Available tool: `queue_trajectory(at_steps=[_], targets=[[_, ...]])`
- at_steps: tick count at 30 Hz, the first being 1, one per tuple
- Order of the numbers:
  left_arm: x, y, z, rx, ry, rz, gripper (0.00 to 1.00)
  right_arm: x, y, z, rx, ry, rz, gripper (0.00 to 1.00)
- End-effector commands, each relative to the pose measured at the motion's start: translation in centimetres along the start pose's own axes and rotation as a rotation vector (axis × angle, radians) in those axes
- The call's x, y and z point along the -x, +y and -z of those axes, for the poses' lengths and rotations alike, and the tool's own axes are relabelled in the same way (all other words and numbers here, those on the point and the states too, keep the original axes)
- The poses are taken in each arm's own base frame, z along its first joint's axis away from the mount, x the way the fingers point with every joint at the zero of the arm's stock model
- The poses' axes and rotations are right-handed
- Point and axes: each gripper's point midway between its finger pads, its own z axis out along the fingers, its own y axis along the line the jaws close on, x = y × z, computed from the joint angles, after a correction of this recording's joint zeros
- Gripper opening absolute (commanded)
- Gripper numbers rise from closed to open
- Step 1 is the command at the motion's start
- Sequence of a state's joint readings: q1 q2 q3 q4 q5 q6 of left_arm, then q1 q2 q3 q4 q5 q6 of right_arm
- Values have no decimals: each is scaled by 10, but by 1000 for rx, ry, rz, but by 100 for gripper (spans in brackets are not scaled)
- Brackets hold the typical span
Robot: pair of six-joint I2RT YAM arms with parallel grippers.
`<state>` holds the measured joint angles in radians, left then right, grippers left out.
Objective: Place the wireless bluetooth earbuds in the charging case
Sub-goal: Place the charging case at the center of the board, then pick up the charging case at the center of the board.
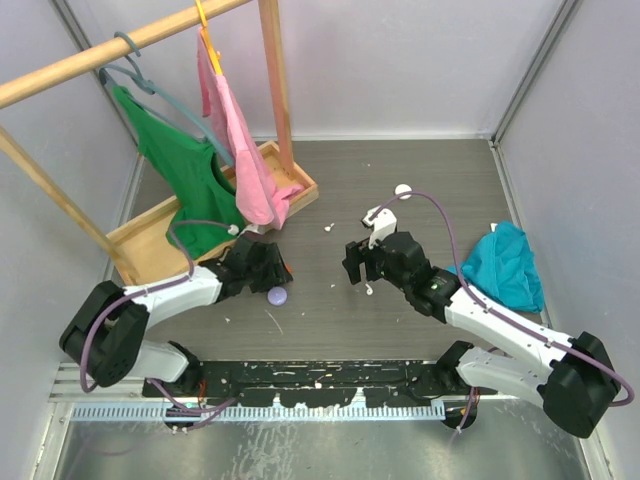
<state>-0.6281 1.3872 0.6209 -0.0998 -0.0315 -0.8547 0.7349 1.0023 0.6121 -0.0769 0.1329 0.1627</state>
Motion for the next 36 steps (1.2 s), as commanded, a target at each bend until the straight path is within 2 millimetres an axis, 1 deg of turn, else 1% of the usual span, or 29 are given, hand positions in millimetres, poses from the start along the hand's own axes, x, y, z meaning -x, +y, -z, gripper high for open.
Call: queue_trajectory(at_steps=[1, 3, 4, 7, 9, 13, 15, 18, 20, 23, 24, 29, 33, 36], targets=[[12, -5, 19, -5, -36, 14, 57, 30, -4, -1, -40, -71, -4, 82], [11, -5, 25, -3, -30, 10, 60, 31, -7, -3, -60, -69, -3, 83], [13, -7, 33, -17, -41, 9, 60, 33, -12, -4, -92, -74, -6, 83], [13, -6, 46, -24, -48, -1, 63, 36, -25, -11, -175, -65, -9, 86], [14, -4, 56, -26, -57, -22, 64, 38, -36, -17, -238, -47, -12, 87], [20, -1, 78, -51, -72, -98, 72, 41, -61, -33, -352, -8, -26, 89], [26, 3, 91, -52, -83, -127, 76, 44, -77, -43, -397, 2, -46, 90], [34, 9, 108, -53, -104, -173, 80, 44, -105, -58, -465, 19, -87, 91], [38, 9, 119, -66, -125, -208, 84, 41, -123, -69, -503, 35, -89, 91], [45, 9, 134, -80, -168, -271, 87, 46, -149, -85, -541, 31, -108, 91], [46, 9, 139, -83, -182, -288, 91, 47, -158, -90, -549, 32, -121, 91], [59, 9, 164, -84, -268, -354, 99, 51, -205, -116, -616, 45, -165, 91], [66, 6, 174, -106, -333, -362, 98, 50, -238, -134, -652, 67, -187, 91], [67, 8, 172, -108, -357, -355, 98, 49, -256, -147, -657, 83, -186, 91]])
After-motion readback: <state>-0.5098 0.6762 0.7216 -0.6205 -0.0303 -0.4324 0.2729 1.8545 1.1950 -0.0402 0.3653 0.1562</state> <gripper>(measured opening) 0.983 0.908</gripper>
